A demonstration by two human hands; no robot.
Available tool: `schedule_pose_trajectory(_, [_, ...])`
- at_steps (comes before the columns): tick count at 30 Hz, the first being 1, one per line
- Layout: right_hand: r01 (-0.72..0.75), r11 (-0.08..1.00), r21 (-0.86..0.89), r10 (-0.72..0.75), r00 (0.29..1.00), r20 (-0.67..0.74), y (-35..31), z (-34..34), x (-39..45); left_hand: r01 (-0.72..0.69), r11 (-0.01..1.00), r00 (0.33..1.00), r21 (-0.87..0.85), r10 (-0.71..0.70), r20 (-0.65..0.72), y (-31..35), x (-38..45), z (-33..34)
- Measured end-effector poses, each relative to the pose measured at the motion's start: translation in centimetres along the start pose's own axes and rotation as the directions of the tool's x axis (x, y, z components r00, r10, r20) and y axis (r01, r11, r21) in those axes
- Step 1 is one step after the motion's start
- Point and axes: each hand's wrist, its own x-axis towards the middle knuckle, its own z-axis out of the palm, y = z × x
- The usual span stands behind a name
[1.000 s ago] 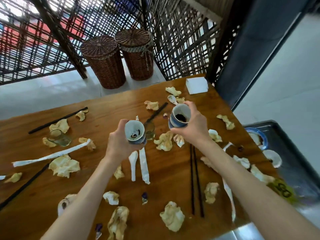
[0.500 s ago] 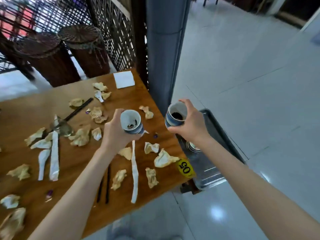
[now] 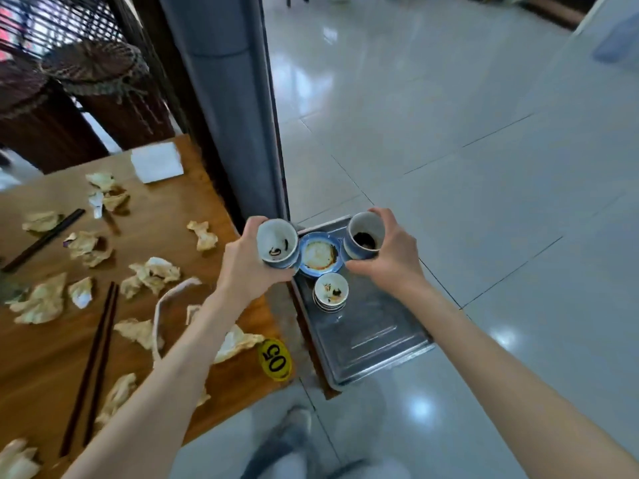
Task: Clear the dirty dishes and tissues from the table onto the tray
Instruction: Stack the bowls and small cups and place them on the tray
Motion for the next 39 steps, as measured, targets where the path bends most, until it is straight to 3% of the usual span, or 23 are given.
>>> schedule_pose_trajectory(8, [0.011, 1.000, 0.019, -0.014, 0.990, 0.143, 9.1, -2.0, -0.1, 0.047, 0.998, 0.996, 0.038, -0.044, -0.073, 4.5, -1.2, 8.4])
schedule_pose_trajectory(13, [0.045, 0.999, 0.023, -0.049, 0.971, 0.234, 15.4, -1.1, -1.2, 0.188, 0.982, 0.975, -0.002, -0.186, -0.125, 4.5, -3.7, 14.6])
schedule_pose_trajectory(28, [0.051, 0.998, 0.029, -0.057, 0.946, 0.319, 30.0, 10.8, -3.2, 0.299, 0.948, 0.936, 0.107, -0.270, -0.225, -7.2, -9.2, 29.4])
schedule_pose_trajectory(39, [0.062, 0.998, -0.004, -0.057, 0.943, 0.329, 33.9, 18.1, -2.2, 0.319, 0.938, 0.937, 0.135, -0.292, -0.190, -14.2, -10.3, 33.7])
